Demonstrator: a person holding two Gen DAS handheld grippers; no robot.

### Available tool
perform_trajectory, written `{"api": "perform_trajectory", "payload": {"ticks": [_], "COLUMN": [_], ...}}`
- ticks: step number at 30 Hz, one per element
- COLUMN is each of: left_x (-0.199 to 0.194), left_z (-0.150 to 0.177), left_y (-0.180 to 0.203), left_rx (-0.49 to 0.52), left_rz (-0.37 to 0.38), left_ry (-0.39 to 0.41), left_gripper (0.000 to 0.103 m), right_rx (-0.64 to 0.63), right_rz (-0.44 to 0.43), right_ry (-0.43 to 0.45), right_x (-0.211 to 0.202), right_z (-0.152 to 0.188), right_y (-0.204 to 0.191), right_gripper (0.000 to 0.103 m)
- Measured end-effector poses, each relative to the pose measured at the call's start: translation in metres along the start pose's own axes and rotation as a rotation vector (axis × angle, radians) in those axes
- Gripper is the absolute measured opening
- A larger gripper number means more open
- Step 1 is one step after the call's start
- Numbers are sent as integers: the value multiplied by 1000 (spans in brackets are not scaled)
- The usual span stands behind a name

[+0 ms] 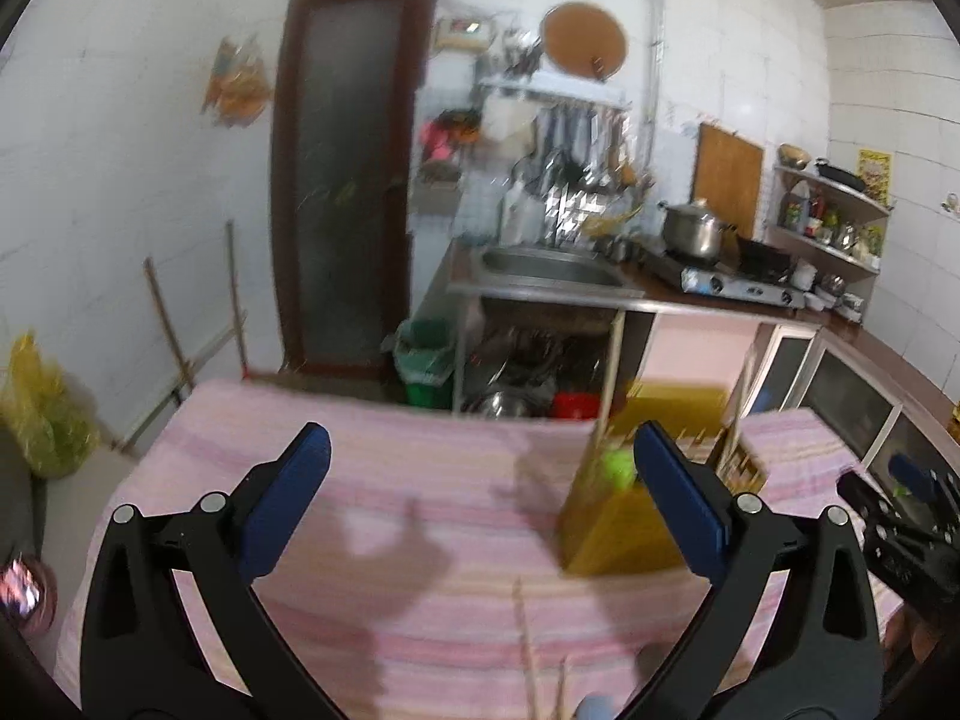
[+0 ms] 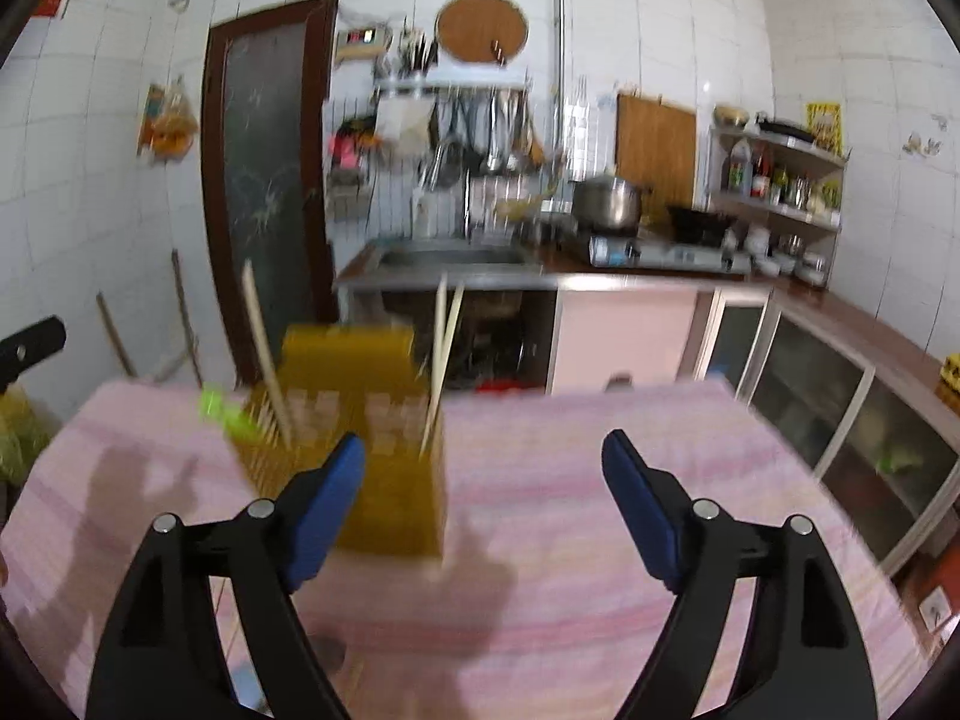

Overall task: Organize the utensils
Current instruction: 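Grasp a wooden chopstick with the right tool while the left tool grasps another chopstick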

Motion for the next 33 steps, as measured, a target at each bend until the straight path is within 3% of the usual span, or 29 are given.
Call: {"api": "perform_trajectory", "payload": {"ticks": [7, 15, 18, 26, 28, 30, 33], "left_x": [36, 80, 86, 90, 91, 93, 98], "left_z": [82, 152, 158, 152, 153, 153, 154], "left_y": [-33, -51, -49, -34, -31, -28, -22], "left_rx": [-34, -54, -54, -23, -20, -20, -19], "left_rz": [-15, -39, -30, -33, -36, -38, -39], "left_ry": [-168, -317, -335, -343, -349, -354, -364], "left_gripper": [98, 98, 98, 98, 98, 98, 98], "right_rx": [38, 46, 37, 13, 18, 24, 47], "right_rz": [-20, -20, -29, -42, -51, -67, -84], "right_ry": [-174, -326, -377, -483, -478, -476, -466], "right_x": [30, 60, 65, 76, 76, 76, 77], "right_z": [87, 140, 146, 164, 162, 161, 158], "right_y": [-19, -41, -52, -78, -80, -81, -77], "right_gripper": [80, 77, 58, 31, 17, 10, 7]}}
Point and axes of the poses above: each gripper's, at about its wrist camera, not at the fingertips, and x roughly the way its jaws point, y to its right, z to its underside, the point moved 10 cm from there along x, roughly the way its jaws point, and after that the axes turned 10 degrees about -y, right-handed, at the moved point
